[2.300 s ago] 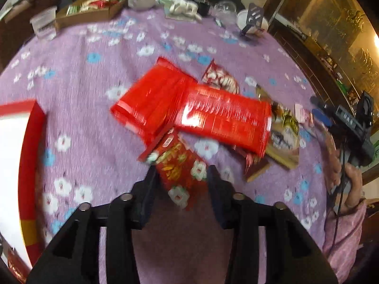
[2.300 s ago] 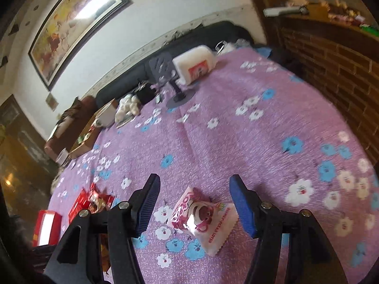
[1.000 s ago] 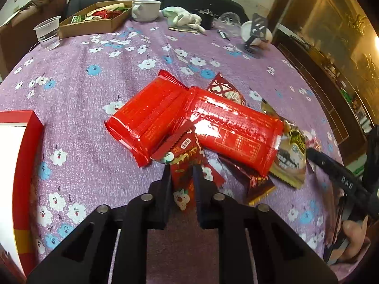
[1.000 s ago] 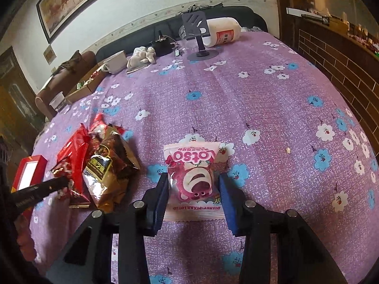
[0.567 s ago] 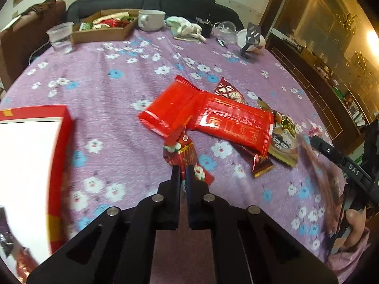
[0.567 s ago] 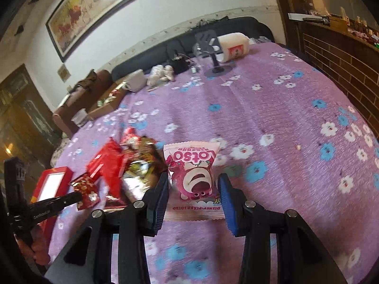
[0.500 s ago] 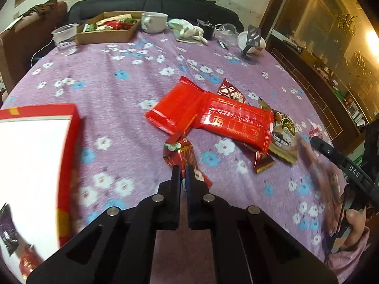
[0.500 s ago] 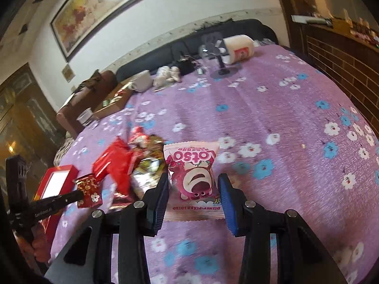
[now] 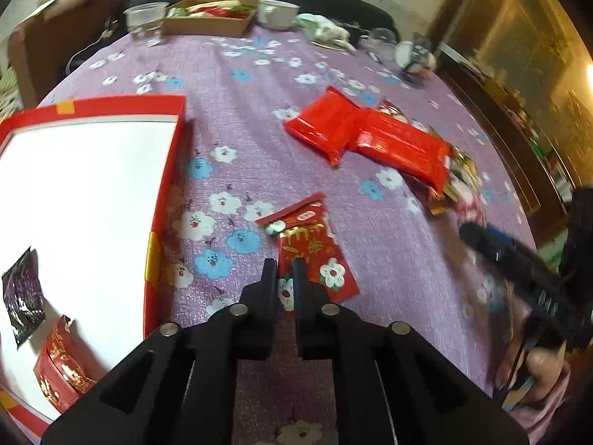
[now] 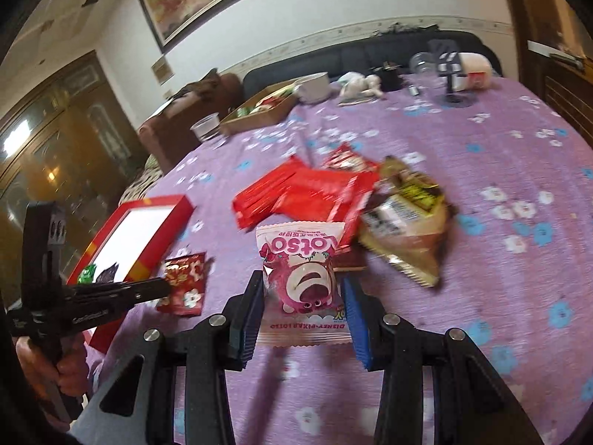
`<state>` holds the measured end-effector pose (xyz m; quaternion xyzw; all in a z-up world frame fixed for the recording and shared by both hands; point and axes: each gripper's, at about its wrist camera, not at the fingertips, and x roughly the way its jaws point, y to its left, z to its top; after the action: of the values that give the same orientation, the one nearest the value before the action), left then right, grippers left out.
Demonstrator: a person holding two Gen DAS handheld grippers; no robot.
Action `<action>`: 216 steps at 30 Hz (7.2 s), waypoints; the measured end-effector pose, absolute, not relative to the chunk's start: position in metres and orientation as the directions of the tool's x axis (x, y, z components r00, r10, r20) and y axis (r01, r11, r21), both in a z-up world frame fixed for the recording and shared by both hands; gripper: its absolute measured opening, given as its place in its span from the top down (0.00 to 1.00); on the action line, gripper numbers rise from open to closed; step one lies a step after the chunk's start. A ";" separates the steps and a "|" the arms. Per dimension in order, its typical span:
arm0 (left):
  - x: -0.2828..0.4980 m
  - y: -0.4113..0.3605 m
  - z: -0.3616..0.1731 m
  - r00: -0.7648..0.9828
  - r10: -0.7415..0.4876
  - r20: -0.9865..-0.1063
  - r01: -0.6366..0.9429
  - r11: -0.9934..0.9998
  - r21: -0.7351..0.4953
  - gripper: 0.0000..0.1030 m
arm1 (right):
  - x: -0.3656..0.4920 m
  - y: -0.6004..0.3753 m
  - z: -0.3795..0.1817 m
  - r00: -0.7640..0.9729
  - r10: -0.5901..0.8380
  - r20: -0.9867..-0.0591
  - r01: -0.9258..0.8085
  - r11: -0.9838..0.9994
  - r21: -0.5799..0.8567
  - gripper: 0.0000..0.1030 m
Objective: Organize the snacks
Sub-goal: 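Grasp the red candy pack with the left gripper, then release the red candy pack and pink Lotso packet into the tray with both grippers, then grasp a red wafer bar with the left gripper while the right grasps the brown sesame bag, then carry the red wafer bar and brown sesame bag toward the tray with both grippers, then release the sesame bag into the tray with the right gripper and open the left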
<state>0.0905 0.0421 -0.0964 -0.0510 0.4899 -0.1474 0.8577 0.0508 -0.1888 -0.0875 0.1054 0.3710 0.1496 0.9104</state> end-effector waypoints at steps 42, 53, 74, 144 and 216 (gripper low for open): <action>0.041 0.172 -0.058 0.692 -0.016 -0.722 -0.032 0.998 -0.052 0.68 | 0.051 -0.017 -0.073 0.548 0.561 -0.620 -0.511 0.812 0.283 0.60; 0.032 0.220 -0.070 0.676 0.115 -0.728 -0.151 0.988 0.015 0.68 | 0.054 0.082 -0.086 0.451 0.636 -0.627 -0.635 0.722 0.276 0.57; 0.022 0.193 -0.049 0.732 0.258 -0.631 -0.195 0.966 0.169 0.58 | 0.055 0.013 -0.075 0.563 0.621 -0.545 -0.541 0.775 0.325 0.36; 0.214 -0.072 -0.104 0.507 -0.226 -0.832 0.461 0.887 0.040 0.56 | 0.141 -0.265 -0.105 0.662 0.235 -0.711 0.027 0.941 0.336 0.50; 0.027 0.224 -0.037 0.723 0.023 -0.691 -0.041 0.999 -0.010 0.44 | 0.097 0.028 -0.040 0.570 0.595 -0.566 -0.417 0.804 0.425 0.46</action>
<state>0.0267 0.2245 -0.0366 -0.0122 0.3720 0.0174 0.9280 0.0967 0.0283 -0.0404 0.1227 0.3629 0.2883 0.8776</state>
